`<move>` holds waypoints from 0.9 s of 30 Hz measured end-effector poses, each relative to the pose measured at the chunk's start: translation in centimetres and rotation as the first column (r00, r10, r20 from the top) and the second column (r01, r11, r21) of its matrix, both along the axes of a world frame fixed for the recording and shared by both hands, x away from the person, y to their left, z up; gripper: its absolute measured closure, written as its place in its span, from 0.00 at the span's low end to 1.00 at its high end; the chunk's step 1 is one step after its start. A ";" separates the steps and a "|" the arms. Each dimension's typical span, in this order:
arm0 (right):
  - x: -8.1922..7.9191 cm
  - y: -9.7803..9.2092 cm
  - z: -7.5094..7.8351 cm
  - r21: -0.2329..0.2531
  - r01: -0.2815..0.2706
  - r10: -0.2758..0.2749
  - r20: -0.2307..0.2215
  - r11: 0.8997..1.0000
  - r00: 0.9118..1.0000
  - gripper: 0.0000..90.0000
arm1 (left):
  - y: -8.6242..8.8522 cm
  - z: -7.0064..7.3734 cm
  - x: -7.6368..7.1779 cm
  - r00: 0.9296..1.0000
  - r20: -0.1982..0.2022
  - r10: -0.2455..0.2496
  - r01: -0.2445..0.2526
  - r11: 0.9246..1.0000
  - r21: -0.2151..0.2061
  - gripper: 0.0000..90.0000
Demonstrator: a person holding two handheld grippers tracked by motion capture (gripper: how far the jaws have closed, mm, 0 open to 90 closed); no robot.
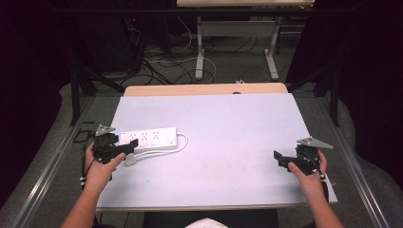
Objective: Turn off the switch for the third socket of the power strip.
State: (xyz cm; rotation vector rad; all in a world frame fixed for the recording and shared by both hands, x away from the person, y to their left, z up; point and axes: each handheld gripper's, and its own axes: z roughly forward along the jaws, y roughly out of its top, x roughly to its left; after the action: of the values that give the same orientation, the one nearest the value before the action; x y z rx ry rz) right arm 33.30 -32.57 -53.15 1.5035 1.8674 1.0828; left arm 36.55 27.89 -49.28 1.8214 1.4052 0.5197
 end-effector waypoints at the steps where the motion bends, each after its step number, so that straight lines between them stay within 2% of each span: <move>1: 0.0 0.0 0.0 -0.001 0.000 0.000 0.000 1.000 1.000 0.01 | 0.0 0.3 0.1 1.000 -0.010 0.004 -0.004 1.000 -0.003 0.18; 6: 0.0 0.0 0.0 0.001 0.002 -0.002 -0.008 1.000 1.000 0.02 | -0.1 0.7 0.4 1.000 -0.016 0.011 -0.011 1.000 -0.002 0.19; 7: 0.0 0.0 0.0 0.002 0.000 0.000 -0.008 1.000 1.000 0.02 | -0.1 1.0 0.5 1.000 -0.028 0.009 -0.009 1.000 0.007 0.20; 18: 0.1 -0.1 -0.1 0.002 0.013 -0.013 -0.001 1.000 1.000 0.02 | 0.4 1.9 1.0 0.998 -0.057 0.022 -0.022 1.000 0.001 0.27; 25: 0.1 0.0 -0.2 0.008 0.014 -0.013 -0.010 1.000 1.000 0.02 | 0.7 1.9 1.4 0.998 -0.064 0.028 -0.026 0.999 0.042 0.29; 26: 0.2 0.0 -0.3 0.010 0.016 -0.016 0.005 1.000 1.000 0.02 | 0.8 1.9 1.6 0.997 -0.063 0.031 -0.028 0.998 0.048 0.29; 27: 0.1 -0.1 -0.2 0.008 0.011 -0.011 -0.008 1.000 1.000 0.02 | 0.8 1.9 1.6 0.997 -0.063 0.031 -0.028 0.998 0.048 0.29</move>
State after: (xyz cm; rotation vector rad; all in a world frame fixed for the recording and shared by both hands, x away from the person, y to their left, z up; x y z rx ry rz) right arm 33.40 -32.63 -53.36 1.5226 1.8596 1.0820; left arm 38.12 28.67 -47.35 1.8722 1.4765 0.5180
